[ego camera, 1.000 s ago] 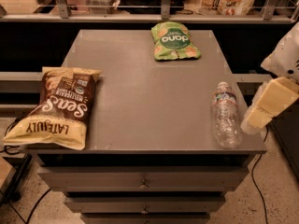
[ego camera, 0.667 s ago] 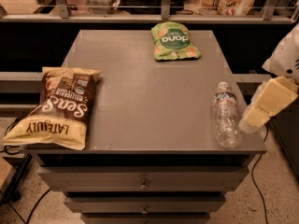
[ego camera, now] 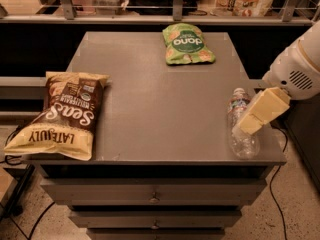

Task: Move water bottle near brown chip bag

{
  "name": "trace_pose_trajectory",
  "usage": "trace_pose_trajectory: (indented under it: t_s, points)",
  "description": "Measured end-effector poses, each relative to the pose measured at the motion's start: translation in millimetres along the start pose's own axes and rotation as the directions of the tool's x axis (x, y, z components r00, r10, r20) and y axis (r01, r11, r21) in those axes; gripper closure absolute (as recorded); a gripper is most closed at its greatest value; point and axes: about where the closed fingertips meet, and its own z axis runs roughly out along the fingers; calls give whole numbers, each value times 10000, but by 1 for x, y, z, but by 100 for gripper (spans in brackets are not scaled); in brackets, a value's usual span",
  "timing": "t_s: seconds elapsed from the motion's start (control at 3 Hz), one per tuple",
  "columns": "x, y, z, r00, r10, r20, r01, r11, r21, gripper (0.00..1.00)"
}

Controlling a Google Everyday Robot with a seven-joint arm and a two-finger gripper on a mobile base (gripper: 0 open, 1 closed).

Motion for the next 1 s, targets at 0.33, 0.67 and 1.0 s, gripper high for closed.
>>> trace_pose_trajectory:
  t_s: [0.33,0.67,1.0]
  points:
    - [-5,-10,15,9984,468,305,-476,9985,258,0]
    - [4,-24,27,9920,1211,355,-1233,9902,661,0]
    - [16,-30,56,9772,2111,233,-2118,9766,379,0]
